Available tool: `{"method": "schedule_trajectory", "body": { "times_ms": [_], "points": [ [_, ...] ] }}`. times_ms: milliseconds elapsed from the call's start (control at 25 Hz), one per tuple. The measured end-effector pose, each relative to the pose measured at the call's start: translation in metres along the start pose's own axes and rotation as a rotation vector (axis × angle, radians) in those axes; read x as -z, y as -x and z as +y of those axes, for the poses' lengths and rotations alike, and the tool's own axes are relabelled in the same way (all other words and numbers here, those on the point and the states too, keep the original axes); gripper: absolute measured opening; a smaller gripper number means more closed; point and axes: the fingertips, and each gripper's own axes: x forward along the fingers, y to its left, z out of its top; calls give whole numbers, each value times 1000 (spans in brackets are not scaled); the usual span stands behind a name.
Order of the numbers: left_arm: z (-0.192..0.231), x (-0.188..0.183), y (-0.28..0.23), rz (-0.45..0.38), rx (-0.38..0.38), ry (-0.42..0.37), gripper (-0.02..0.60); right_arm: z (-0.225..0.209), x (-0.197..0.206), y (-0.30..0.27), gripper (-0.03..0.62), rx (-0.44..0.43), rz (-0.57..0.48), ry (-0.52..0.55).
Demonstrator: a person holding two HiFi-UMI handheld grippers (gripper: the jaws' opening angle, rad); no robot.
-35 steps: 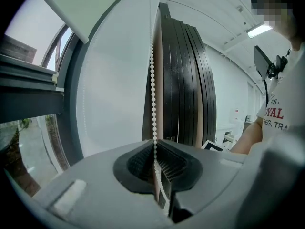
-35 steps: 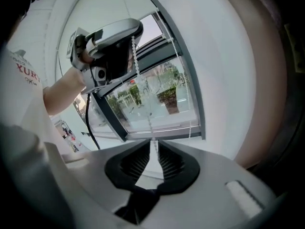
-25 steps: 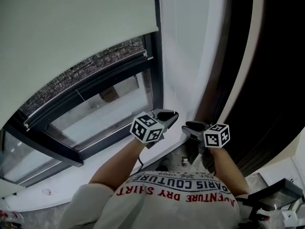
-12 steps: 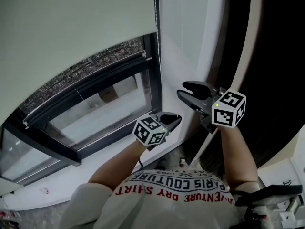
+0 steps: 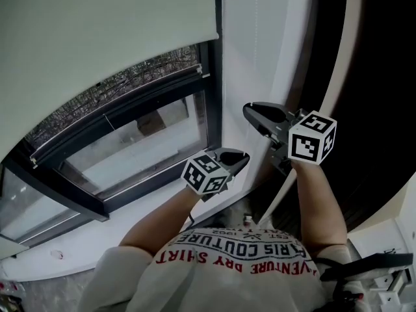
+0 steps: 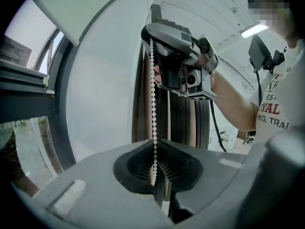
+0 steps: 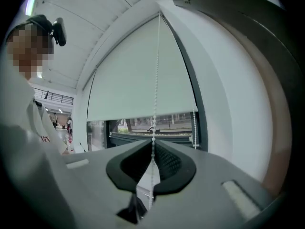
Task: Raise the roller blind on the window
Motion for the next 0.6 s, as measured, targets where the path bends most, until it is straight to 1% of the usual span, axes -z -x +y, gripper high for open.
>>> {"method": "schedule_trajectory", "body": {
  "times_ms": [120, 360, 480, 600],
  "points": [
    [0, 0, -1, 10, -4, -5, 17, 1, 2, -1, 18, 18, 18, 39],
    [1, 5, -3, 12, -12, 0, 17, 0, 7, -2, 17, 40, 36, 63],
    [3, 22, -4, 47, -17, 9, 17, 0, 24, -6, 17, 60, 85, 83],
    [5, 41, -5, 75, -20, 35, 17, 0, 42, -7, 17, 60, 90, 37]
  ]
}}
